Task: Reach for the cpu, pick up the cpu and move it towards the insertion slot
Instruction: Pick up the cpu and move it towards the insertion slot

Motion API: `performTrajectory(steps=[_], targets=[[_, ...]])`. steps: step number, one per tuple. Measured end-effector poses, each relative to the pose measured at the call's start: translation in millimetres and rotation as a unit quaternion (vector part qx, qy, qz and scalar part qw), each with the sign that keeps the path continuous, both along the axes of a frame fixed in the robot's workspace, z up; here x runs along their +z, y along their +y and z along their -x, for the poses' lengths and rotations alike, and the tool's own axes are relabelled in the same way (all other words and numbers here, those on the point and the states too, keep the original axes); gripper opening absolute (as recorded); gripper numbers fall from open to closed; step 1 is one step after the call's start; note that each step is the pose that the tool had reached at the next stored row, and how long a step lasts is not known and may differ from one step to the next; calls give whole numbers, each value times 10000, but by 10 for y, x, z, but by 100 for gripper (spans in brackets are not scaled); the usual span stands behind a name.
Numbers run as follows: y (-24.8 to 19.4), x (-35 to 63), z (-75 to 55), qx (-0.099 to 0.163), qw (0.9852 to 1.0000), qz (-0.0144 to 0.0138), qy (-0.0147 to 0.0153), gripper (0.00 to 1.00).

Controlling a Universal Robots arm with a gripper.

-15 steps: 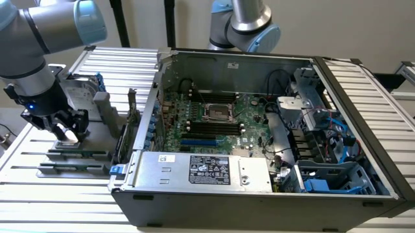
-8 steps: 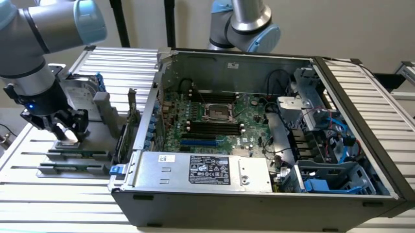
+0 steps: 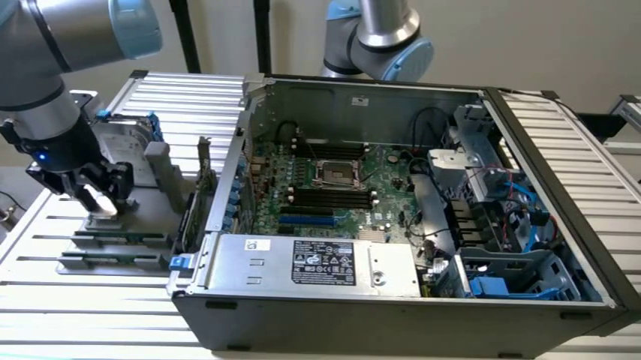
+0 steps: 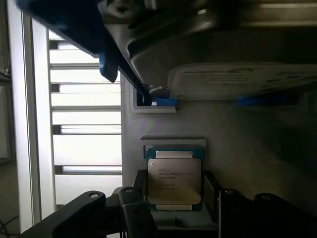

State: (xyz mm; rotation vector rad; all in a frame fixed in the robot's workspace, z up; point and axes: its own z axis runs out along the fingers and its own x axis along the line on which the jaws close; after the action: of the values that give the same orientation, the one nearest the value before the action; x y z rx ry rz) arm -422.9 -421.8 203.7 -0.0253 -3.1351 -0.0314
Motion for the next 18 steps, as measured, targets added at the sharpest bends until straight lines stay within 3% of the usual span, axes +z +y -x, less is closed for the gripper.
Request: performTrajectory(steps=[18], targets=[[0, 815, -52, 89, 10000, -1, 1, 55]])
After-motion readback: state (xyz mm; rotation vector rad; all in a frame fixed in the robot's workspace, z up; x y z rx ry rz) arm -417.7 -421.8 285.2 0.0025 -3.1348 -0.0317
